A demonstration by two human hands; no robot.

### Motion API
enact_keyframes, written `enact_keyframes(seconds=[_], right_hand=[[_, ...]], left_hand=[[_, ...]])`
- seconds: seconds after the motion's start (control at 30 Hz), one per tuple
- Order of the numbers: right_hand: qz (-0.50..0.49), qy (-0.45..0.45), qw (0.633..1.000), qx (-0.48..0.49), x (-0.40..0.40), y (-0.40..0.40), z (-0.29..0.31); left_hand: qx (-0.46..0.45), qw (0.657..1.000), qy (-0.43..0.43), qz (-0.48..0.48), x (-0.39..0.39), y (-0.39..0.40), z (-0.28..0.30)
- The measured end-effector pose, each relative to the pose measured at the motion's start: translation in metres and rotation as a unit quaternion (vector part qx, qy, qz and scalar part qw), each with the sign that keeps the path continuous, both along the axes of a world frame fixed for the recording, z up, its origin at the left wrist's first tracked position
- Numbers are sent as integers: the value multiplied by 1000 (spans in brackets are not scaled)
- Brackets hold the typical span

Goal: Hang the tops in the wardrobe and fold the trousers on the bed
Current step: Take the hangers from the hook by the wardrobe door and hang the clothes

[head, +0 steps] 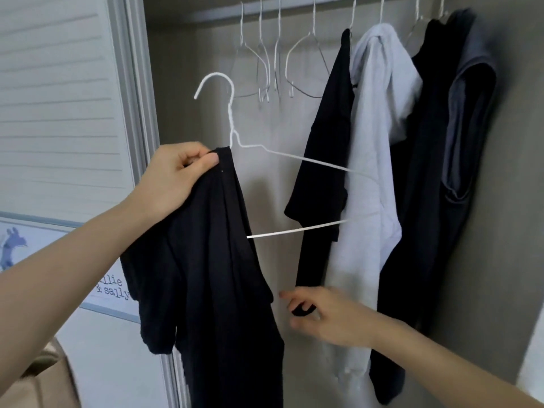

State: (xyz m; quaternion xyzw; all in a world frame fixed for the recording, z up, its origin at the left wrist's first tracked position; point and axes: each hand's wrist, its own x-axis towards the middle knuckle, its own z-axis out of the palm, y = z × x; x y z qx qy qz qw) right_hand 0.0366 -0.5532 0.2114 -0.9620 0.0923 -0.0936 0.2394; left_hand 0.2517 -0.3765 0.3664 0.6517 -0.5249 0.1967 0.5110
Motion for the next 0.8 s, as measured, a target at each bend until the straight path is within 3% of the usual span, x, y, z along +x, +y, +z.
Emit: enact_keyframes(seconds=[0.07,0.17,0.27,0.33,0.37,0.43,0.53,0.67,0.8], right_hand=[[29,-69,997,-6,2,5,4],[93,-162,975,122,20,24,18],[111,-109,966,206,39,41,20],[102,-41,971,210,43,42,12],[92,-13,980,177,43,40,6],[67,10,998,-11,37,29,-8],[26,-21,964,-264,29,-2,-14],[-38,-62,948,-310,17,-42,3],[-8,-118,966,-231,3,-57,25]], left_hand=[[8,1000,3,1,2,4,-3],[22,1000,-10,-13,-5,1,-8],[15,999,-9,-27,-12,-4,-9],[6,1000,-4,-30,-12,-1,-8],[1,1000,-1,-27,-10,3,-7],[-5,1000,9,-17,-3,12,-6],[-1,1000,21,9,14,30,-8],[44,997,6,59,32,45,-19],[106,984,-29,139,45,53,-29]])
